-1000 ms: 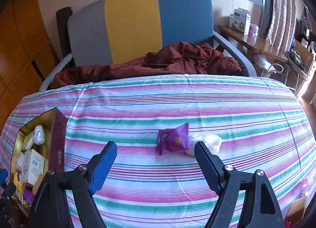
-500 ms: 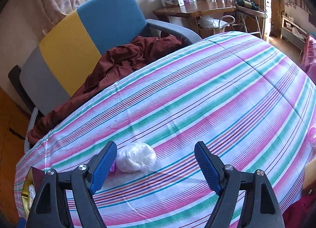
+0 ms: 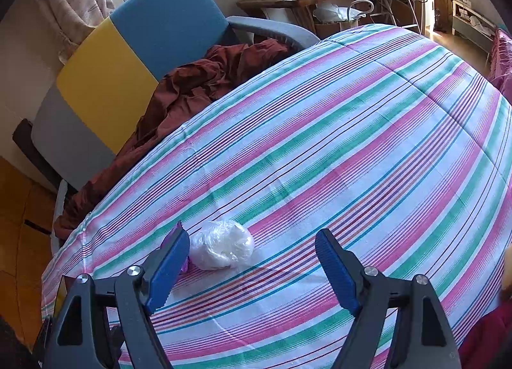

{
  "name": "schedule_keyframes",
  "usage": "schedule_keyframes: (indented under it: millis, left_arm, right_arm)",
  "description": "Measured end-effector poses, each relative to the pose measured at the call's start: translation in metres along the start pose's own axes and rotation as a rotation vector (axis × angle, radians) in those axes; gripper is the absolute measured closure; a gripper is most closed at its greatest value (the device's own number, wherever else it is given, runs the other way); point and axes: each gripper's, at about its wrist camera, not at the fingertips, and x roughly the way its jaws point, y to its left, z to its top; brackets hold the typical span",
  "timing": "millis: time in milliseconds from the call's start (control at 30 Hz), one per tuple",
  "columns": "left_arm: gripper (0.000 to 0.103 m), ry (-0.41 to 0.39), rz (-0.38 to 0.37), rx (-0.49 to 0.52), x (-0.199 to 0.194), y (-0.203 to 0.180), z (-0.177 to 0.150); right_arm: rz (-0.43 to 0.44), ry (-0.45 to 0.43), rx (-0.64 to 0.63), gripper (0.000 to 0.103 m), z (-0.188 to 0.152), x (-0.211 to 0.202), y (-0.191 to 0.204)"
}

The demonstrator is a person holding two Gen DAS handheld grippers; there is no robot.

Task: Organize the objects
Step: 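Grasp the purple snack packet with the left gripper while the right gripper approaches the plastic bag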

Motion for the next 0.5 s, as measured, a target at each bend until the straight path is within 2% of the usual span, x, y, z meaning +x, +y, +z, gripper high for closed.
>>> schedule_keyframes:
  millis: [167,267,500]
  left_arm:
    - [0.038,0.01,-0.055,0.095,0.033,-0.011,0.016]
    - [0.038,-0.015,-0.084,0.152,0.044,-0.019,0.024]
    - [0.038,-0.002,-0.154,0.21,0.07,-0.021,0.037]
  right_arm:
    - [0.013,0.021,-0.001,0.021,0.002,0.003,-0.001]
    - [0.03,0.04,0.008,0.021,0.003,0.005,-0.003]
    - [0.041,0.044,0.033,0.021,0.003,0.004,-0.006]
